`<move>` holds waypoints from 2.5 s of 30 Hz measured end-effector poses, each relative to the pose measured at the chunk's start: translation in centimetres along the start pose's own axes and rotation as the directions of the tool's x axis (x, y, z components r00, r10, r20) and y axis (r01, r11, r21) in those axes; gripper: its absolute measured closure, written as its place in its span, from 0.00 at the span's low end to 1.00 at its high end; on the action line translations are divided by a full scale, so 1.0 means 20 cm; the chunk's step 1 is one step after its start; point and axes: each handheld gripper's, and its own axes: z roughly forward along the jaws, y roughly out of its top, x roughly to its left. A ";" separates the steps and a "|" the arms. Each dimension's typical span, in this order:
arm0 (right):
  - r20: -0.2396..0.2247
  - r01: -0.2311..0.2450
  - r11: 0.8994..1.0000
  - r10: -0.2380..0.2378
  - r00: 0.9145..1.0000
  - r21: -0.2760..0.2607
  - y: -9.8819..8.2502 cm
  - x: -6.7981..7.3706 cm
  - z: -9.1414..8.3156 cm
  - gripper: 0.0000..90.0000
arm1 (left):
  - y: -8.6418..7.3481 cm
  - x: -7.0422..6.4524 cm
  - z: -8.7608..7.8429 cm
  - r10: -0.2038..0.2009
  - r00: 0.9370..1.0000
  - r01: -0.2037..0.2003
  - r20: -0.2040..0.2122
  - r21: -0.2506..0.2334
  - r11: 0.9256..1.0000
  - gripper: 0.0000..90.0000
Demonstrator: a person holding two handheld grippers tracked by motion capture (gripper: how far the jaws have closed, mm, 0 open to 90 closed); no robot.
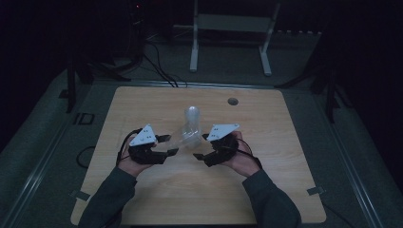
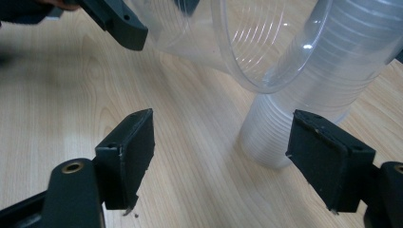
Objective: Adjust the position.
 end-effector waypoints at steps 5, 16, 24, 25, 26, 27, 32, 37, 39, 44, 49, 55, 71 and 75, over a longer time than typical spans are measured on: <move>-0.001 -0.022 1.000 0.022 1.000 -0.015 -0.01 0.00 0.01 0.26 | 0.00 0.00 -0.01 -0.008 1.000 0.008 0.001 -0.013 1.000 0.46; -0.007 -0.065 0.995 0.065 0.998 -0.081 0.00 -0.01 -0.01 0.26 | 0.00 0.01 -0.01 -0.030 0.999 0.031 0.025 -0.054 0.998 0.46; -0.026 -0.096 0.987 0.094 0.995 -0.129 0.01 -0.02 -0.02 0.26 | 0.00 0.02 -0.02 -0.040 0.998 0.044 0.049 -0.079 0.996 0.46; -0.031 -0.101 0.986 0.098 0.995 -0.135 0.01 -0.02 -0.02 0.26 | 0.00 0.02 -0.02 -0.044 0.998 0.048 0.053 -0.086 0.995 0.46; -0.033 -0.105 0.985 0.101 0.994 -0.140 0.01 -0.02 -0.02 0.26 | 0.00 0.02 -0.02 -0.047 0.997 0.052 0.058 -0.092 0.994 0.46; -0.032 -0.107 0.984 0.103 0.994 -0.143 0.01 -0.02 -0.02 0.26 | 0.00 0.02 -0.02 -0.048 0.997 0.054 0.066 -0.095 0.994 0.46; -0.025 -0.104 0.982 0.101 0.995 -0.156 0.02 -0.01 -0.02 0.26 | 0.00 0.01 -0.02 -0.037 0.996 0.045 0.083 -0.103 0.994 0.46; -0.037 -0.112 0.978 0.107 0.994 -0.179 0.03 0.00 -0.03 0.26 | 0.00 0.01 -0.02 -0.039 0.994 0.051 0.103 -0.114 0.992 0.46; -0.048 -0.122 0.975 0.115 0.992 -0.188 0.03 0.00 -0.02 0.26 | 0.00 0.01 -0.03 -0.038 0.993 0.052 0.114 -0.122 0.991 0.46; -0.078 -0.134 0.968 0.120 0.990 -0.210 0.03 0.00 -0.02 0.25 | 0.01 0.01 -0.03 -0.039 0.991 0.057 0.129 -0.137 0.989 0.46; -0.129 -0.179 0.949 0.149 0.980 -0.258 0.04 -0.01 -0.02 0.25 | 0.01 0.01 -0.03 -0.040 0.990 0.059 0.135 -0.145 0.988 0.46; -0.203 -0.236 0.925 0.180 0.963 -0.297 0.04 -0.03 -0.03 0.23 | 0.00 0.01 -0.03 -0.037 0.988 0.060 0.149 -0.155 0.986 0.46; -0.347 -0.304 0.881 0.176 0.921 -0.362 0.05 -0.04 -0.01 0.22 | 0.01 0.00 -0.03 -0.018 0.980 0.053 0.196 -0.178 0.983 0.46; -0.379 -0.324 0.866 0.174 0.909 -0.381 0.06 -0.04 -0.01 0.24 | 0.01 -0.01 -0.03 -0.010 0.978 0.049 0.209 -0.183 0.982 0.46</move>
